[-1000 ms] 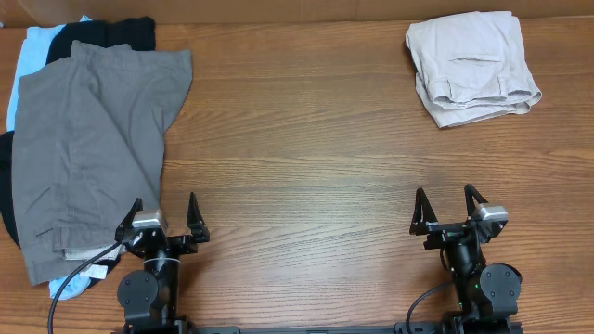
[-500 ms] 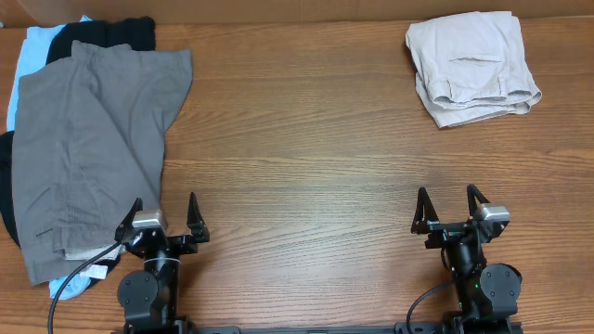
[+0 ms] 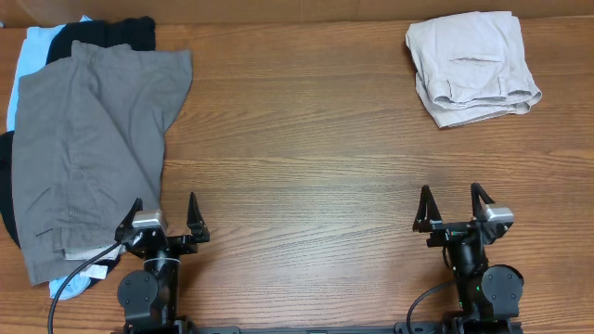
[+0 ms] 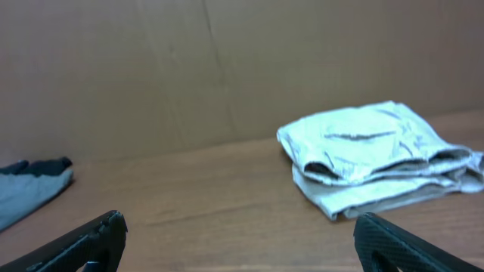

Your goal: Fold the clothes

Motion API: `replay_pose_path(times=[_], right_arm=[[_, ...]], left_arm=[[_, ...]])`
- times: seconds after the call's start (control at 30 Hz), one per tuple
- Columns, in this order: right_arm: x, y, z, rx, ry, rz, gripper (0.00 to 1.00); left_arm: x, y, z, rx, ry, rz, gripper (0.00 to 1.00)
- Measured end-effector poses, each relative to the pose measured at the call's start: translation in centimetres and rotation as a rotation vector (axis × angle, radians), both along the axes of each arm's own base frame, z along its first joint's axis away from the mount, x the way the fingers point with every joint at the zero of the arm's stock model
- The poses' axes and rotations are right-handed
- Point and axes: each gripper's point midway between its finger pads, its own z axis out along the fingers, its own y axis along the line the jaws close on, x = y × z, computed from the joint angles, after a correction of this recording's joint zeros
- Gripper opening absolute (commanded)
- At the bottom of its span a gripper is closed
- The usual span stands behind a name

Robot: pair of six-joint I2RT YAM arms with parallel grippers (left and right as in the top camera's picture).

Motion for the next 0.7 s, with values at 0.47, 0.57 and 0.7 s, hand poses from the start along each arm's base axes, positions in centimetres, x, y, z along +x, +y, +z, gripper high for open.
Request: replay_pose_path(times=[0.47,0.57,0.7], right_arm=[[-0.3,1.0,2.5,-0.001,-0.103,0.059,1.00],[-0.4,1.1,2.5,-0.001,-0.104,0.067,1.00],[-0.4,1.1,2.6,0.000,-0.105,0.068,1.00]], left_arm=[[0.1,-1.2,0.3,-0.003,-0.014,-0.072,1.00],[0.1,-1.4,0.3,-0.004,-0.014,-0.083,1.00],[0.0,-1.6,1.0,-0.003,-0.027,-0.094,1.00]])
